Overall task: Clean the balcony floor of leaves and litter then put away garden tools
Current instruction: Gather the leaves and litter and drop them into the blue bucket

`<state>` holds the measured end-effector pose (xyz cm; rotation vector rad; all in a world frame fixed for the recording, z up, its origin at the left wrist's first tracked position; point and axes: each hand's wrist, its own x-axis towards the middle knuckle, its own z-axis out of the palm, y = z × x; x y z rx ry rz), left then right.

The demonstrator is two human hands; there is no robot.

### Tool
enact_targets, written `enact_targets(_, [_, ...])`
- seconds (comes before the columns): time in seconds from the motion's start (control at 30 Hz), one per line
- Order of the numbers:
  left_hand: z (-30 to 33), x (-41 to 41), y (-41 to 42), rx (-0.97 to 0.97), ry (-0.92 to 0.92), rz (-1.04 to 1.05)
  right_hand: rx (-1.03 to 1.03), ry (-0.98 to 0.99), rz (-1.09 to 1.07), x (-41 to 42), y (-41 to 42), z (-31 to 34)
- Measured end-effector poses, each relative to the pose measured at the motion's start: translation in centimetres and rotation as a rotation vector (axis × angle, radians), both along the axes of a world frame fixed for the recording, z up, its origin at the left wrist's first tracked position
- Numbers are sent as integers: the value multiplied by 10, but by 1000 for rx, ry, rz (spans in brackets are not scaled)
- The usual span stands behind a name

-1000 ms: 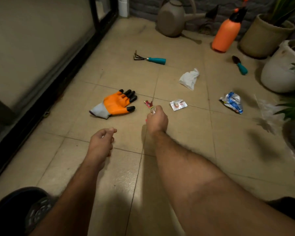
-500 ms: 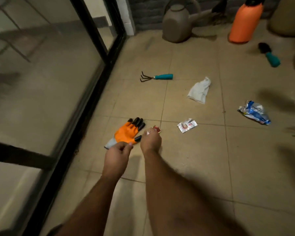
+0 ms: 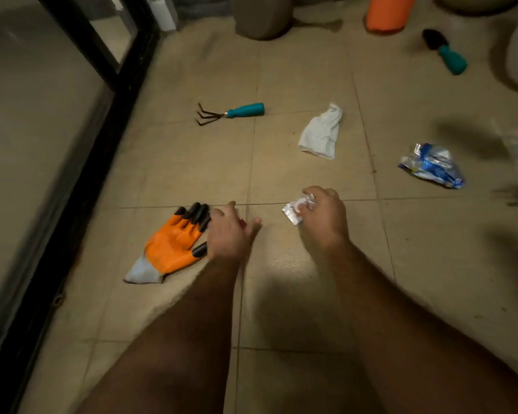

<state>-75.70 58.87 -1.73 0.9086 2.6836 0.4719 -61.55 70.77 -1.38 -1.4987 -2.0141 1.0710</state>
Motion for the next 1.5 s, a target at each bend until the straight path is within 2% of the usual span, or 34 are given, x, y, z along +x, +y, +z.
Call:
enact_targets(0.13, [-16, 8, 4, -206, 54, -91, -2, -53, -8, 23, -5, 3])
enact_targets(0.37, [-22, -3, 6, -48, -16, -86, -58, 19, -45, 23, -5, -7])
enact_targets(0.47, [-10, -5, 16, 140, -252, 63, -73, 9, -34, 17, -1, -12])
enact_targets(0.57, [6, 0, 27, 402, -644, 280, -83, -84, 68, 7, 3, -12])
enact_targets(0.63, [7, 1, 32, 446, -736, 322, -135, -145, 150, 1, 1, -12])
enact_targets(0.77, [-4, 3, 40, 467, -694, 278, -62, -362, 278, -3, -9, -19])
enact_targets(0.87, [-8, 10, 48, 451, -654, 238, 10, -402, 224, 3, -16, -20])
enact_targets(0.97, [-3, 22, 57, 471, -631, 183, -24, -420, 226, 13, -19, -20])
enact_targets(1.13, [8, 62, 82, 524, -668, 160, -49, -292, -50, 59, -11, -10])
enact_targets(1.23, [10, 90, 101, 510, -733, 59, -174, -214, -218, 93, 5, 1])
enact_targets(1.33, [8, 124, 121, 493, -787, -33, -194, -105, -409, 126, 24, 8])
enact_targets(1.5, [3, 174, 143, 475, -847, -98, -179, -93, -564, 184, 35, 30])
